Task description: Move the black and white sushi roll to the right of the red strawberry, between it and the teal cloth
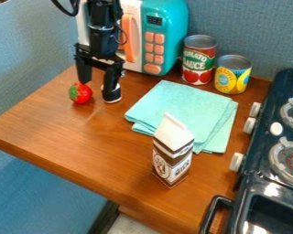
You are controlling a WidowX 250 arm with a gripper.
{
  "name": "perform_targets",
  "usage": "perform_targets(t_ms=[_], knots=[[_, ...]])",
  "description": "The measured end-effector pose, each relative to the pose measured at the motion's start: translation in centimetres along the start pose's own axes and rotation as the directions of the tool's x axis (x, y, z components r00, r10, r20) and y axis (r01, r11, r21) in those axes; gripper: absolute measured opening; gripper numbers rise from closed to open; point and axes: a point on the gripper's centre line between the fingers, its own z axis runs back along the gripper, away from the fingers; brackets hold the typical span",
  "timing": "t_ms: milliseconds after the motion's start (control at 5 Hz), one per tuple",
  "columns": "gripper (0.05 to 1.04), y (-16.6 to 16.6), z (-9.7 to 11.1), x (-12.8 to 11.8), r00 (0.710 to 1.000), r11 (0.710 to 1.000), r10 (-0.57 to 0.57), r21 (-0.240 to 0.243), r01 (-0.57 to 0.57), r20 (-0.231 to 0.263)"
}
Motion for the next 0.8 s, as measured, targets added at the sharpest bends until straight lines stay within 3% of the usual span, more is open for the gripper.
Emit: perform_targets(t_ms=[200, 400, 600, 800], knots=[[1.001, 0.2, 0.7, -1.6, 0.999, 0.997, -0.01, 0.074, 0.012, -0.032], [1.001, -0.1, 2.9, -3.1, 0.999, 0.997, -0.013, 0.075, 0.015, -0.034], [1.001, -1.3, 5.1, -4.9, 0.998, 1.0, -0.018, -0.008, 0.018, -0.053], [1.001, -1.9, 6.0, -5.6, 0.998, 0.999, -0.016, -0.038, 0.014, -0.065]])
